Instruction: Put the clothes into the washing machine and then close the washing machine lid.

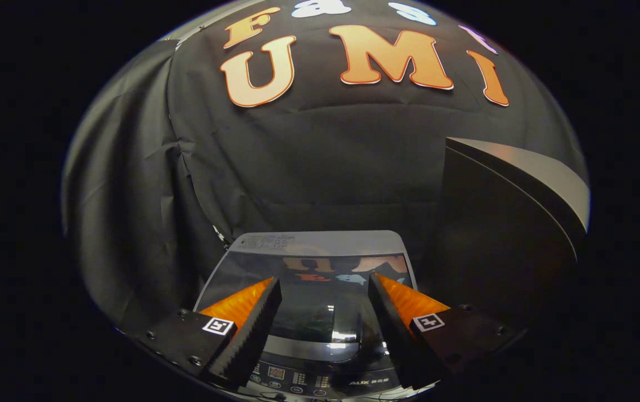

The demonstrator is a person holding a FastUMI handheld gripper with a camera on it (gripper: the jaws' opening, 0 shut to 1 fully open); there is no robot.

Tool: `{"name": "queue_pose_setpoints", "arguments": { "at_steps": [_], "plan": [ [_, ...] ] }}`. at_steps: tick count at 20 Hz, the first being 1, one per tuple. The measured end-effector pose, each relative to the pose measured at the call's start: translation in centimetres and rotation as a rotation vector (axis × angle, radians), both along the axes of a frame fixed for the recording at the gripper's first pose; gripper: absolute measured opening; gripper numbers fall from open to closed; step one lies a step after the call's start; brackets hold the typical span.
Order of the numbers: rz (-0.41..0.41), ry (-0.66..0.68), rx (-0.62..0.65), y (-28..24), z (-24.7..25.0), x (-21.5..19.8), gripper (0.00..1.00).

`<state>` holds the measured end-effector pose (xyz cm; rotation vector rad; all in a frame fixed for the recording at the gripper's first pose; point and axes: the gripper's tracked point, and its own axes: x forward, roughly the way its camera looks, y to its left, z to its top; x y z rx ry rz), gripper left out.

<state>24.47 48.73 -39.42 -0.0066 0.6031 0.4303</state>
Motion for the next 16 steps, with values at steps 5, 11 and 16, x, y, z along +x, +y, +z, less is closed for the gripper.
{"name": "queue_pose_setpoints", "arguments": {
  "at_steps": [5, 11, 16],
  "plan": [
    [0.040, -0.125, 0.057, 0.5, 7.5, -1.8, 0.98],
    [0.097, -0.324, 0.123, -4.9, 20.8, -5.7, 0.97],
    [0.041, -0.399, 0.172, -14.8, 28.5, -8.6, 0.97]
  ]
}}
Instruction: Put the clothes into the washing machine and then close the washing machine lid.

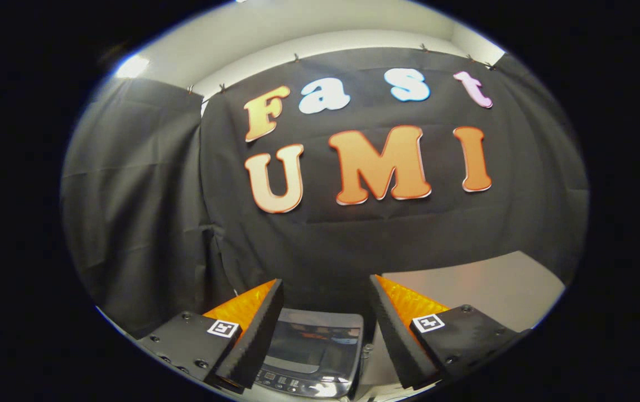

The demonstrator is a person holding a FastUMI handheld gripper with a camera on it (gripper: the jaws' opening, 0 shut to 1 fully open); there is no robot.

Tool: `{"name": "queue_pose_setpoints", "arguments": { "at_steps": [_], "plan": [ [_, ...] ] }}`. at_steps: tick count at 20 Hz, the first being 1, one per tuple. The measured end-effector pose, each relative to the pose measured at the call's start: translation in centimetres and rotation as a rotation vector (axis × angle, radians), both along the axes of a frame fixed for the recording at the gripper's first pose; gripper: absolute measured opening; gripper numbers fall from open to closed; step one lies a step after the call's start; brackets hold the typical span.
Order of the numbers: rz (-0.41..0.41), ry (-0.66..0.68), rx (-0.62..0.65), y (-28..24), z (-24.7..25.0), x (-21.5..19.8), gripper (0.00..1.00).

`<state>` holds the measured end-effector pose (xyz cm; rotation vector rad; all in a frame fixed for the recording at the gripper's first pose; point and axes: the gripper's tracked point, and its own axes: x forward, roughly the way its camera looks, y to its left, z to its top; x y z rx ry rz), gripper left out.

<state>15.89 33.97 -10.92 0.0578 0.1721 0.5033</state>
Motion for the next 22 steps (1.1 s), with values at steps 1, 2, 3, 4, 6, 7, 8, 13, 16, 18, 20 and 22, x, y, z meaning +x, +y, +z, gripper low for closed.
{"name": "queue_pose_setpoints", "arguments": {
  "at_steps": [1, 2, 3, 4, 6, 7, 8, 13, 16, 18, 20, 22],
  "plan": [
    [-0.021, -0.013, 0.006, -2.3, 1.2, 0.3, 0.97],
    [-0.042, -0.025, 0.007, -4.6, 2.0, 0.5, 0.97],
    [-0.061, -0.034, 0.006, -6.6, 2.4, 0.7, 0.97],
    [-0.080, -0.044, 0.006, -8.9, 3.0, 0.4, 0.97],
    [-0.127, -0.056, 0.007, -13.7, 3.6, 0.0, 0.97],
    [-0.146, -0.058, 0.013, -16.0, 3.7, -0.2, 0.97],
    [-0.160, -0.064, 0.022, -18.1, 4.0, -0.7, 0.97],
    [-0.224, -0.081, 0.007, -27.8, 4.5, -3.5, 0.97],
    [-0.229, -0.089, -0.008, -31.9, 4.7, -5.4, 0.97],
    [-0.229, -0.098, -0.016, -34.0, 4.8, -6.1, 0.97],
    [-0.222, -0.099, -0.014, -35.1, 4.8, -6.8, 0.97],
    [-0.212, -0.095, -0.007, -35.8, 4.7, -7.3, 0.97]
  ]
}}
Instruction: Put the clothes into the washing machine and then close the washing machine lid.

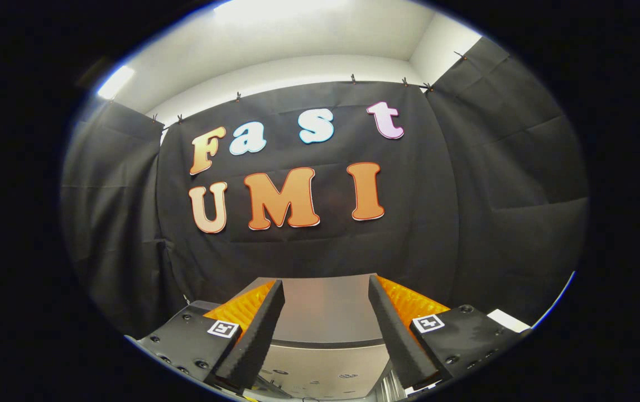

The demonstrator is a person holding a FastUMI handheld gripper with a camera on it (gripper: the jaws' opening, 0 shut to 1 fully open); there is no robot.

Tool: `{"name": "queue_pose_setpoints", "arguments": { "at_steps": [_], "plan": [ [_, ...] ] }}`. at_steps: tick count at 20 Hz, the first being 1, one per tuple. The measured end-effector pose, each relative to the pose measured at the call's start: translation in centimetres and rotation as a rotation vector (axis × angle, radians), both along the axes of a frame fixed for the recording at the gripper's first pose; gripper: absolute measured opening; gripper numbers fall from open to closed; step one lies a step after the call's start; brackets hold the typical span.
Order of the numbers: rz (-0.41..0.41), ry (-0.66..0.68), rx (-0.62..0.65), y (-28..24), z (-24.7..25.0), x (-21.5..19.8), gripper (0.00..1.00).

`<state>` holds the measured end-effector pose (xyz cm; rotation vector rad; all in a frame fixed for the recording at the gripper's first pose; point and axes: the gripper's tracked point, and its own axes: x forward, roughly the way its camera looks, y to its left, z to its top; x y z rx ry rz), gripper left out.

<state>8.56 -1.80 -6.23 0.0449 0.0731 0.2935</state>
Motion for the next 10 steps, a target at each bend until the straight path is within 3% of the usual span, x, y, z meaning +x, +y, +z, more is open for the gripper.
{"name": "queue_pose_setpoints", "arguments": {
  "at_steps": [10],
  "plan": [
    [-0.046, -0.019, 0.035, -1.4, -0.1, 0.7, 0.97]
  ]
}}
